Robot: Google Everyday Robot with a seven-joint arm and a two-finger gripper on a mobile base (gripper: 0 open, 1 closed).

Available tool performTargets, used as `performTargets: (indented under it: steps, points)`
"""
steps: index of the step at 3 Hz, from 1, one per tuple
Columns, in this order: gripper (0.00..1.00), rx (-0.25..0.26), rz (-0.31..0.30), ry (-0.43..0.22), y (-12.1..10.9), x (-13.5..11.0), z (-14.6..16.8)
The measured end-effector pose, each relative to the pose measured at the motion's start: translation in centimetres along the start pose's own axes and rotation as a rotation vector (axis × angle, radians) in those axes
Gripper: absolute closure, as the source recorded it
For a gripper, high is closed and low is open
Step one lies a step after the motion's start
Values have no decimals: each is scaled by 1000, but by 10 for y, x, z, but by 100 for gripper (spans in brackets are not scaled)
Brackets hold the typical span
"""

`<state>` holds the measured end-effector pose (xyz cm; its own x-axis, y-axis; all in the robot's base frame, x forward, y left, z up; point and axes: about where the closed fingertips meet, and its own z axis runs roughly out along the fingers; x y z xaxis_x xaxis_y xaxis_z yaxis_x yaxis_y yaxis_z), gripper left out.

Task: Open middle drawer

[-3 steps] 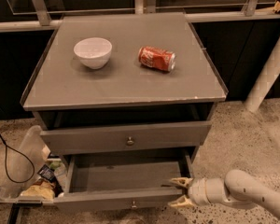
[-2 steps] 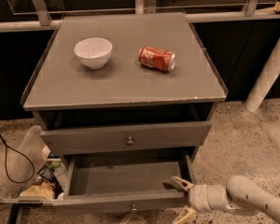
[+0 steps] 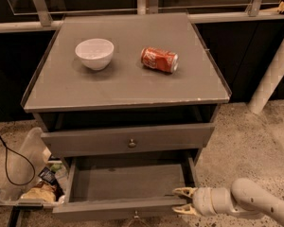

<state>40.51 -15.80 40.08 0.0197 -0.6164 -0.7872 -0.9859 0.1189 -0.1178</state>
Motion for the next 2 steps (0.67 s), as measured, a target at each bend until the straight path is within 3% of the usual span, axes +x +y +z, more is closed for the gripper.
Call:
performTargets:
  steps: [1, 2]
  points:
    - [83, 0, 0, 0, -6, -1, -1]
    - [100, 0, 0, 0, -10, -2, -1]
